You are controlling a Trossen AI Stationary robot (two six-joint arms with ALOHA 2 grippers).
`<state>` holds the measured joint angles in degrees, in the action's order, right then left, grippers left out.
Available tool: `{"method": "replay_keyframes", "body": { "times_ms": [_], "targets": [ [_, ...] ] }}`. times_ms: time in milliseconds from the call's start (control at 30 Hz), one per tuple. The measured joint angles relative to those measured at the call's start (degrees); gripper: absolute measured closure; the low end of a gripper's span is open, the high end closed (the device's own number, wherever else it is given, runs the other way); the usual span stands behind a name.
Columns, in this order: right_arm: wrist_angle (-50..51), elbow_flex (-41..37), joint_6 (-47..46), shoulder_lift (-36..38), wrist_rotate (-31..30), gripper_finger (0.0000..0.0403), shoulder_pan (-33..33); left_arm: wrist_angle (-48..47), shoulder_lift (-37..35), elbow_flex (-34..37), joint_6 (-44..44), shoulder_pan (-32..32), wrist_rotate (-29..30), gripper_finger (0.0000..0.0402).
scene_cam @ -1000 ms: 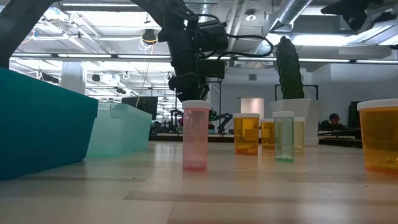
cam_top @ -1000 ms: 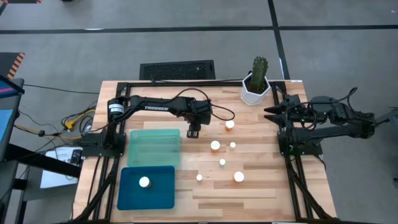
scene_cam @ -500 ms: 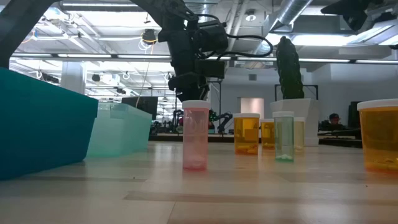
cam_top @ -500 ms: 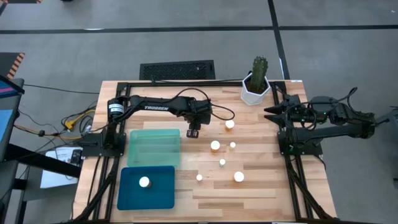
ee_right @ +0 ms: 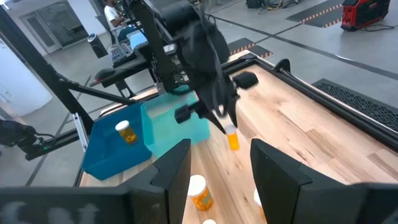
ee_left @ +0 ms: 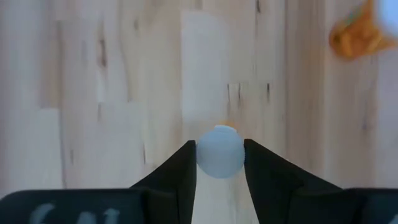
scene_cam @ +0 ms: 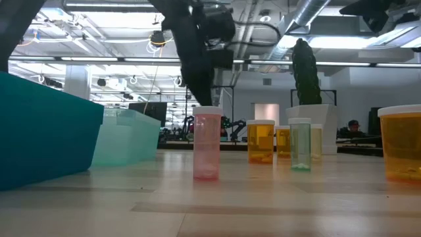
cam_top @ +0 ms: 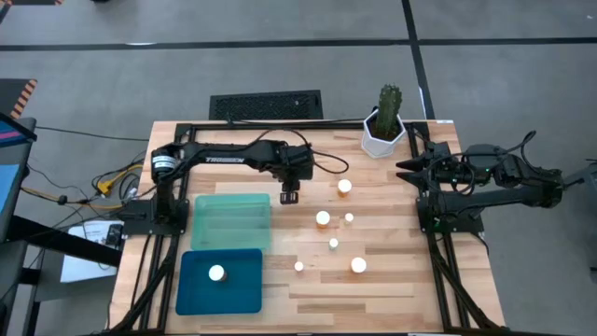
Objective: Pick and place medicine bottles into bin by pill shape (circle, oval)
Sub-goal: Put the small orange pill bottle into the green bin
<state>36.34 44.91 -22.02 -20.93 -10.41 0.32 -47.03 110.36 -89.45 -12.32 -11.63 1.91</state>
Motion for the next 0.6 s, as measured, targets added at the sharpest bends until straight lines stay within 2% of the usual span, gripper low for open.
{"method": "replay_keyframes", "body": {
  "times_ms": [200, 367, 600],
  "targets": [
    [0.02, 0.0, 0.0, -0.02, 0.0, 0.0226, 0.02, -4.07, -6.4, -0.02, 5.86, 1.51, 1.51, 0.0293],
    [0.0, 0.0, 0.0, -0.02, 0.0, 0.0226, 0.02, -11.37, -12.11, -0.02, 10.31, 4.49, 2.57, 0.0293],
    [0.07, 0.0, 0.0, -0.02, 0.0, 0.0227, 0.02, -22.89, -18.84, -0.08, 18.79, 10.8, 8.44, 0.0289]
  ]
}}
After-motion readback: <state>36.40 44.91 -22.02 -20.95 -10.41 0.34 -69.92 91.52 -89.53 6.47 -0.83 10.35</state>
